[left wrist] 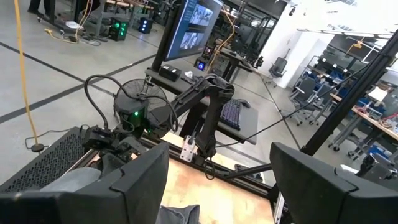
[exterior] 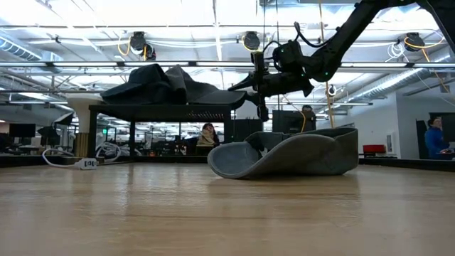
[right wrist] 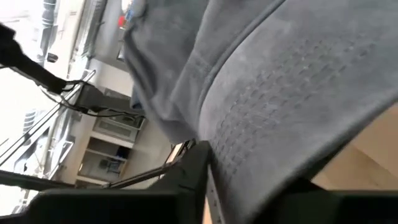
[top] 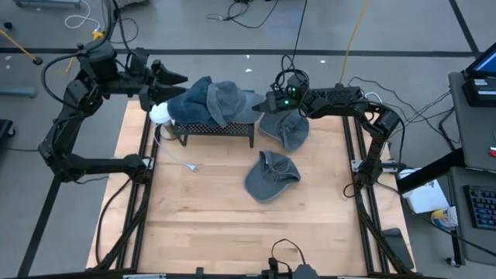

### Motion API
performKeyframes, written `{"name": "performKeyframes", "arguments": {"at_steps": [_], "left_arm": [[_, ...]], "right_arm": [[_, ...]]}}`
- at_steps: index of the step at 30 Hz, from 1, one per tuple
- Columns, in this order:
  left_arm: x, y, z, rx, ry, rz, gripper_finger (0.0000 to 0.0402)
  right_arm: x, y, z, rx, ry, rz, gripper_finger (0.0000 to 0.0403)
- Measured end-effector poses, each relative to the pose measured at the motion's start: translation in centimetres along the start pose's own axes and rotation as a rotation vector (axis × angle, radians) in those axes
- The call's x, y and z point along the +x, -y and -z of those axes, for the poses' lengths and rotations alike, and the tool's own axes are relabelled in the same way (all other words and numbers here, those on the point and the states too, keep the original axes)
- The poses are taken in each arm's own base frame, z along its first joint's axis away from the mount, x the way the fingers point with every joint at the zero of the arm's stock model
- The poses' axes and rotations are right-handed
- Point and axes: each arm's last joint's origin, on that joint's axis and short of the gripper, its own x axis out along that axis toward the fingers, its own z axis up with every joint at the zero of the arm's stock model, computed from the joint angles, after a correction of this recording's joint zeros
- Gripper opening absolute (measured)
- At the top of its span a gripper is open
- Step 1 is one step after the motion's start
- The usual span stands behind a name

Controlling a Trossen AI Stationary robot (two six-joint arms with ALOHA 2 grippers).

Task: Pick & Place hat
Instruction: Put the bottom left gray cap on the shelf

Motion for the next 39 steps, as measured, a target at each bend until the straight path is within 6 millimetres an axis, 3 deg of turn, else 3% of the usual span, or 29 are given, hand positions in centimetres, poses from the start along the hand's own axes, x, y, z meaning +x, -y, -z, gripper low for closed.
{"name": "performKeyframes", "arguments": {"at_steps": [9, 14, 21, 29, 39], "left_arm": [[0.0, 0.0, 0.0, 0.004, -0.002, 0.006, 0.0282], [0.0, 0.0, 0.0, 0.004, -0.002, 0.006, 0.0282], [0.0, 0.0, 0.0, 0.004, -0.002, 0.007, 0.0282], [0.0, 0.0, 0.0, -0.006, -0.002, 0.007, 0.0282], [0.0, 0.0, 0.0, -0.010, -0.002, 0.008, 0.0282]], "right_arm": [[0.1, 0.1, 0.2, -0.014, -0.013, 0.008, 0.0198], [-0.3, 0.6, -0.1, 0.048, 0.022, 0.050, 0.0231], [-0.4, 1.1, 0.2, 0.099, 0.041, 0.134, 0.0233], [0.4, 0.1, 0.7, 0.058, 0.104, 0.190, 0.0224], [-0.4, -1.3, 0.6, 0.058, 0.171, 0.271, 0.0224]]}}
